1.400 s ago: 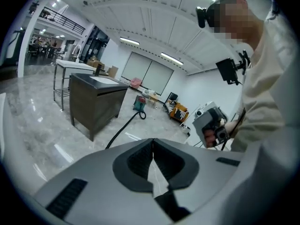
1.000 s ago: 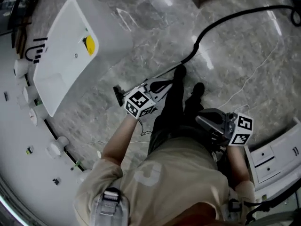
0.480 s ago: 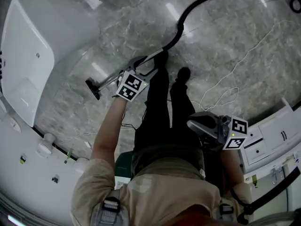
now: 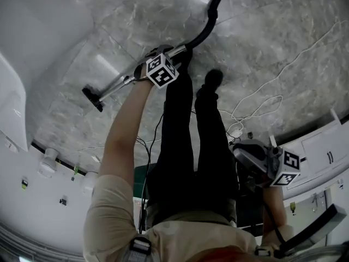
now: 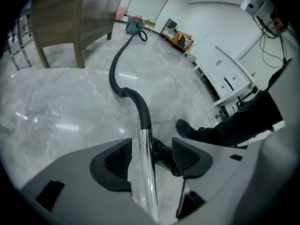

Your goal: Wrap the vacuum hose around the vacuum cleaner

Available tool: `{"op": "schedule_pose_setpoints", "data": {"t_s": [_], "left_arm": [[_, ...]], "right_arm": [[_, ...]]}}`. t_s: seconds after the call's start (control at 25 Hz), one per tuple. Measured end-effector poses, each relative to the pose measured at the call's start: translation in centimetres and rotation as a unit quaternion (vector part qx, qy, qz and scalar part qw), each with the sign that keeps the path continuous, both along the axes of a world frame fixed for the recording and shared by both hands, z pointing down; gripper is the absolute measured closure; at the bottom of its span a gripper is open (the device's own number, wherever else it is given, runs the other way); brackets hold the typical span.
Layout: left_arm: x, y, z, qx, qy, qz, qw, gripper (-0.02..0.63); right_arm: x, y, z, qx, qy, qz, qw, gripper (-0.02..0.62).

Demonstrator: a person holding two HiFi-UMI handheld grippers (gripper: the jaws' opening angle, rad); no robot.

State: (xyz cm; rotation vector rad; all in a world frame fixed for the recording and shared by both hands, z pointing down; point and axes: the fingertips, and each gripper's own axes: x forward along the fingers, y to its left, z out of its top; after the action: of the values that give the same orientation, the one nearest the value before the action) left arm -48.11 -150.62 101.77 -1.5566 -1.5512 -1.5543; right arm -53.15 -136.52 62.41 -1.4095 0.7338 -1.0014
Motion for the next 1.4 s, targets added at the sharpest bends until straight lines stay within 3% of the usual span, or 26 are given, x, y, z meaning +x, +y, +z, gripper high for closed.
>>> {"op": "schedule_pose_setpoints", "data": {"t_s": [0.12, 0.4, 0.52, 0.68, 0.72, 0.76, 1.0, 1.24, 1.4], "left_arm": [[-1.6, 0.3, 4.4, 0.021, -0.015, 0.050, 0.9984, 0.351], [-3.7, 0.3, 12.5, 0.054, -0.033, 0.077, 0.9950, 0.351], [-4.7, 0.7, 14.1, 0.046, -0.057, 0.077, 0.9943, 0.353], [-6.8, 1.5, 15.5, 0.040, -0.118, 0.049, 0.9910, 0.355], [-7.4, 1.7, 15.7, 0.039, -0.136, 0.045, 0.9889, 0.406], [-8.1, 1.9, 15.7, 0.036, -0.154, 0.045, 0.9864, 0.482], [-9.8, 2.1, 12.7, 0.021, -0.232, 0.080, 0.9692, 0.483], [-8.4, 2.2, 6.5, -0.029, -0.223, 0.079, 0.9712, 0.485], [-7.6, 2.6, 1.3, -0.059, -0.219, 0.092, 0.9697, 0.485]], "right_arm": [[-1.3, 0.1, 2.4, -0.005, -0.021, -0.001, 1.000, 0.592], [-3.1, 1.9, 7.1, -0.012, -0.056, 0.027, 0.998, 0.592], [-3.8, 2.7, 8.5, -0.020, -0.066, 0.037, 0.997, 0.592], [-4.0, 3.4, 9.4, -0.025, -0.071, 0.053, 0.996, 0.592], [-4.0, 3.5, 9.5, -0.025, -0.071, 0.056, 0.996, 0.592], [-4.1, 3.6, 9.5, -0.026, -0.071, 0.057, 0.995, 0.592], [-4.2, 3.6, 9.6, -0.026, -0.072, 0.058, 0.995, 0.592], [-4.3, 4.0, 11.1, -0.022, -0.095, 0.077, 0.992, 0.592], [-2.6, 4.7, 13.1, -0.023, -0.117, 0.123, 0.985, 0.592]]}}
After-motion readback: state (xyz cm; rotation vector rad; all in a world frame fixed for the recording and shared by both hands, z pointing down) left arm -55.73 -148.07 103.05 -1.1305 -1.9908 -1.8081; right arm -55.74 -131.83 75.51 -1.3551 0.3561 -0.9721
